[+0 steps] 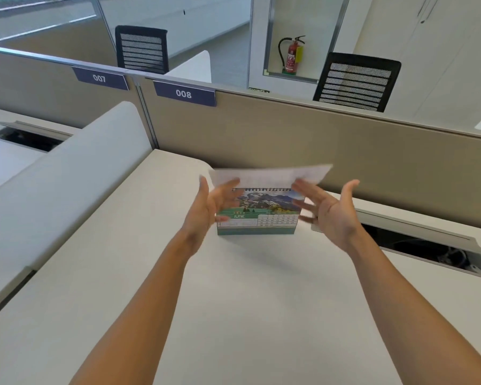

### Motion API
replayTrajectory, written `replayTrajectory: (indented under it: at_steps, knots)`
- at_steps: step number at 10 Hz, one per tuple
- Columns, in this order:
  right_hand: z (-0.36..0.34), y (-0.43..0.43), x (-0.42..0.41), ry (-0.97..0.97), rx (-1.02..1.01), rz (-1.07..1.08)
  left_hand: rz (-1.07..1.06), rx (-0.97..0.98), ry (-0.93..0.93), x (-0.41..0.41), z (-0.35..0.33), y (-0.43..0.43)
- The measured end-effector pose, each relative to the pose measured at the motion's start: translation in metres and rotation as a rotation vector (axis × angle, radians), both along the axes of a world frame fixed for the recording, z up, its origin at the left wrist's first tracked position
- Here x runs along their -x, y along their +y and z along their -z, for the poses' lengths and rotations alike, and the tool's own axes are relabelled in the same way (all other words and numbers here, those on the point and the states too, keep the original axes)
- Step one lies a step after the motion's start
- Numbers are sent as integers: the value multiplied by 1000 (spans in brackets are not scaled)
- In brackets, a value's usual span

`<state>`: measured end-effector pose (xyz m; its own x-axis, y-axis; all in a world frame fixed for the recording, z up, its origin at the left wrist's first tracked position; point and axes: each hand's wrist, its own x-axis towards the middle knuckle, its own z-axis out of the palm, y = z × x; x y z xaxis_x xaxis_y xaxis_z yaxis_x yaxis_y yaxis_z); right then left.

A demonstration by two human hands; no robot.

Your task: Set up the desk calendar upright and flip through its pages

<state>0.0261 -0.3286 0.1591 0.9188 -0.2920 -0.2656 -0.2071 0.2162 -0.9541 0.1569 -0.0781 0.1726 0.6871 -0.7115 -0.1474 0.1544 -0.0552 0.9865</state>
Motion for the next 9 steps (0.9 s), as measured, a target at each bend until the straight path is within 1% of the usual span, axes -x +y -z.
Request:
replayTrajectory:
  at_steps: [1, 2, 3, 4, 5, 7, 8, 9]
  knots:
    - [-14, 5, -24, 7, 240, 79, -106, -1, -144, -12, -11, -19]
    - [-3, 7, -42, 100, 514, 93, -172, -98, -197, -27, 4, -35]
    - [21, -1, -44, 275, 1007, -47, -157, -459, -524, -43, 30, -37]
    - [36, -6, -41, 317, 1242, -131, -109, -633, -726, -48, 52, -33]
    - [44, -5, -40, 286, 1291, -108, -109, -622, -816, -49, 64, -31]
    - [48, -4, -36, 272, 1349, -145, -123, -615, -822, -47, 71, -35]
    - [53, 0, -29, 187, 1452, -57, -233, -579, -859, -41, 80, -30]
    - [66, 12, -12, 138, 1441, 38, -311, -532, -842, -25, 99, -17]
